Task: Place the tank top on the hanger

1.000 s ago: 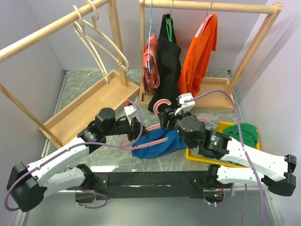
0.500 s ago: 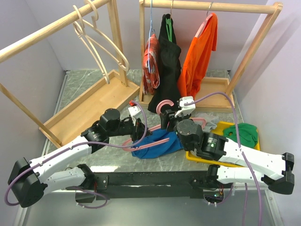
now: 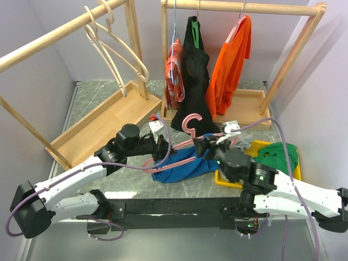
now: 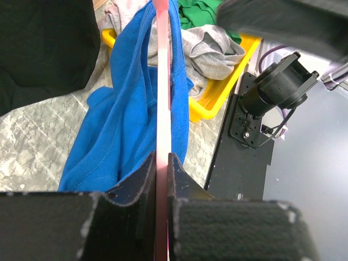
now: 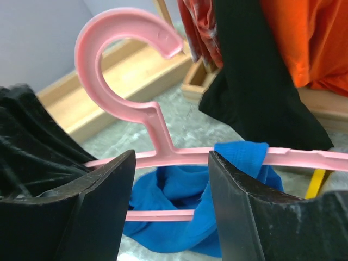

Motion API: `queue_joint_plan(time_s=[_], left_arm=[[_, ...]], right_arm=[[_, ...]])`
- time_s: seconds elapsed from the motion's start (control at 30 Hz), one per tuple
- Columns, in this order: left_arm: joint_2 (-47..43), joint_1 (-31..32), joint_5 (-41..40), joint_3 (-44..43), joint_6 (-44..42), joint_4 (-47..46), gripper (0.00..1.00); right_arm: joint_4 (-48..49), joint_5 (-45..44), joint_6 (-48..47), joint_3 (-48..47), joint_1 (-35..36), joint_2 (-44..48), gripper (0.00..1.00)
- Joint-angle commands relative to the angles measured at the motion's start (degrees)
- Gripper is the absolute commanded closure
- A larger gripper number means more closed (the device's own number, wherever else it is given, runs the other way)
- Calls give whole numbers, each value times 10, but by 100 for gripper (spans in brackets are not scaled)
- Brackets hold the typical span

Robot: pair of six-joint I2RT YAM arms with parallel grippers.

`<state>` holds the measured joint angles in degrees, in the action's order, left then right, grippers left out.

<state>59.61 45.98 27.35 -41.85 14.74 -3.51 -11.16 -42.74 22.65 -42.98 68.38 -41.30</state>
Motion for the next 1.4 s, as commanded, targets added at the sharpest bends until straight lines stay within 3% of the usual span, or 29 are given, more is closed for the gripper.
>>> queue_joint_plan(time_s=[0.0,0.3,0.73,0.83,0.93,1.07,1.1,1.33,1.37], left_arm=[[-9,3,15,-24,3,-43,97],[15,7,31,-51,13,-36,96],[19,28,12,-54,21,-43,98],[11,29,8,-46,26,-51,97],[9,30,-1,-46,28,-52,92],[9,30,-31,-50,34,-43,79],[8,30,-36,-50,37,-44,78],[16,30,-72,-46,57,-50,64],[17,30,-80,-47,62,-47,54]], right_arm=[[35,11,-16,1,4,22,36],[18,-29,-43,-87,4,-103,36],[10,-85,-33,-92,-1,-135,39],[26,-81,-37,-80,-5,-130,47],[40,-71,-38,-72,-7,-127,64],[46,-81,-39,-72,-7,-128,95],[47,-82,-42,-71,-9,-128,98],[61,-93,-54,-67,-7,-130,100],[61,-96,-55,-66,-7,-130,100]])
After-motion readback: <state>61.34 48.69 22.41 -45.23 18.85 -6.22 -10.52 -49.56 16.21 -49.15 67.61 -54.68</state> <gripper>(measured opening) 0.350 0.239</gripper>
